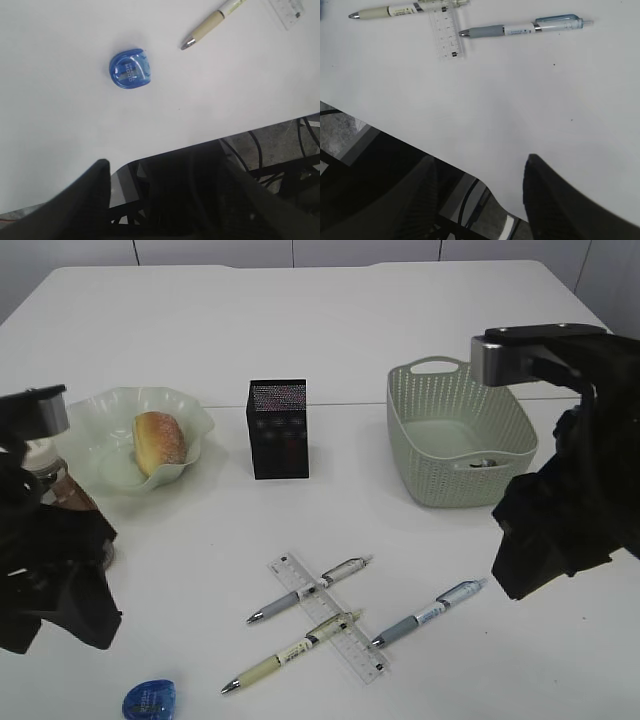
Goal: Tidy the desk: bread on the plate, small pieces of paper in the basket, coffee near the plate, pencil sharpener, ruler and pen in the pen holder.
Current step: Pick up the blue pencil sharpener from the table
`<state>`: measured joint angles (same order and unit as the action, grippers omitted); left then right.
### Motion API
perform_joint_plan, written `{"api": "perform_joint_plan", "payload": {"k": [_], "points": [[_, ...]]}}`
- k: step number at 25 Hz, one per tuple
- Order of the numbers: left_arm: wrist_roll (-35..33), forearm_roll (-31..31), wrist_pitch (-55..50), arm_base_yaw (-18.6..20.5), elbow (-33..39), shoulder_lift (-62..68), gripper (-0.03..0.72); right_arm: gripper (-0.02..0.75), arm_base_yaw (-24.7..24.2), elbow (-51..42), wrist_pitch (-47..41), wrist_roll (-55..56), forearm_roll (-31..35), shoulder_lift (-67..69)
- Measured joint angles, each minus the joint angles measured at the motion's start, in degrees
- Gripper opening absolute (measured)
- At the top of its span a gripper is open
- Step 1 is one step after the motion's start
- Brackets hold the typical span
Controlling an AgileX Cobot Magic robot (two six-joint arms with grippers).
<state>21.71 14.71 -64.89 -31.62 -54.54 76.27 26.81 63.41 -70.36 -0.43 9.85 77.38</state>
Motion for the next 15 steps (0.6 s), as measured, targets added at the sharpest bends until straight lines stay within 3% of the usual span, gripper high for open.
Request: {"api": "perform_joint_plan", "payload": {"k": [10,15], "points": [[6.1,0.9,6.9,0.0,0.0,11.2,0.489,0.405,0.0,-0.1,0.0,-0.1,3.3,-1.0],[9.2,0.9,13.8,-0.9,5.9,11.5,0.489,0.405,0.0,-0.1,0.0,-0.1,3.5,-1.1]]}}
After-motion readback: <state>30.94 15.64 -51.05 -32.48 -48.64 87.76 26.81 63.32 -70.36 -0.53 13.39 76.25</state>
